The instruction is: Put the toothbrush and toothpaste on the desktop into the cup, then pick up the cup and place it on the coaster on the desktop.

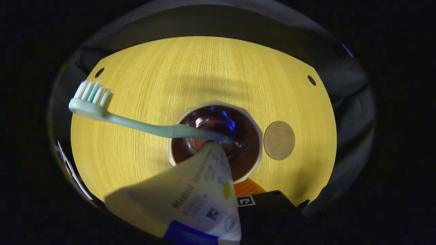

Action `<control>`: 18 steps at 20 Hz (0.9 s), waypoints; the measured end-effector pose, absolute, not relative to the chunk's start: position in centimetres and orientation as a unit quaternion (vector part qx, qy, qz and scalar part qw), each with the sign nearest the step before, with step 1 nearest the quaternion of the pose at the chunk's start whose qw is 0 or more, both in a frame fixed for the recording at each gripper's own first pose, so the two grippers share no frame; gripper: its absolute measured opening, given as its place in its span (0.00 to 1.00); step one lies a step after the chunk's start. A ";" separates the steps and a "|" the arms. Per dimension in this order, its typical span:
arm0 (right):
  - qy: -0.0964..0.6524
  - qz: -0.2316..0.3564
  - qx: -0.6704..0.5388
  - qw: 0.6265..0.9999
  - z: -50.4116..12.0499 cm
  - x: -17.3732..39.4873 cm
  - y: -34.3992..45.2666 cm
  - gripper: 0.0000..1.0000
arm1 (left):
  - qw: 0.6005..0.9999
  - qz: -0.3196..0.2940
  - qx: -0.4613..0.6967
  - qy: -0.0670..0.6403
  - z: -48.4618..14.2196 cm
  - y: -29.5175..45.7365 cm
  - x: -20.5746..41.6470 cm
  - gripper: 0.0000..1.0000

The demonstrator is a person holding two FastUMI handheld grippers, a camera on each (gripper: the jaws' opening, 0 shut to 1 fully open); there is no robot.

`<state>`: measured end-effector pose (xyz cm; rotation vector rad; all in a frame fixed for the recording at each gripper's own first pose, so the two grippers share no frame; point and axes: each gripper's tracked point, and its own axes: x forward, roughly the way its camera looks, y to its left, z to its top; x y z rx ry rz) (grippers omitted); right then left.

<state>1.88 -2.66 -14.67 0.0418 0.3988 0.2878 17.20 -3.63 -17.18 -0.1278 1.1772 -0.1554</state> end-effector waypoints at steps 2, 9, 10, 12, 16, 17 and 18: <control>0.200 0.149 0.022 0.968 -14.8 2.0 -2.4 0.96 | 0.840 -0.081 -0.028 0.537 -14.7 -4.2 18.6 0.22; 0.212 0.142 0.026 0.967 -15.8 1.7 -4.0 0.99 | 0.836 -0.137 0.009 0.532 -14.0 -8.3 18.4 0.22; 0.214 0.138 0.027 0.967 -16.1 1.5 -4.5 0.97 | 0.833 -0.142 0.014 0.534 -13.9 -9.8 18.2 0.22; 0.221 0.133 0.032 0.966 -16.7 1.3 -5.4 0.97 | 0.829 -0.153 0.024 0.537 -13.8 -12.4 17.7 0.22; 0.233 0.118 0.041 0.964 -17.7 1.0 -7.3 0.95 | 0.818 -0.168 0.045 0.548 -13.9 -16.6 16.9 0.22; 0.234 0.114 0.043 0.965 -17.9 1.0 -7.8 0.95 | 0.814 -0.175 0.049 0.552 -14.5 -16.4 16.9 0.22; 0.236 0.112 0.045 0.964 -18.1 0.9 -8.0 0.95 | 0.811 -0.177 0.051 0.554 -14.8 -16.6 16.8 0.22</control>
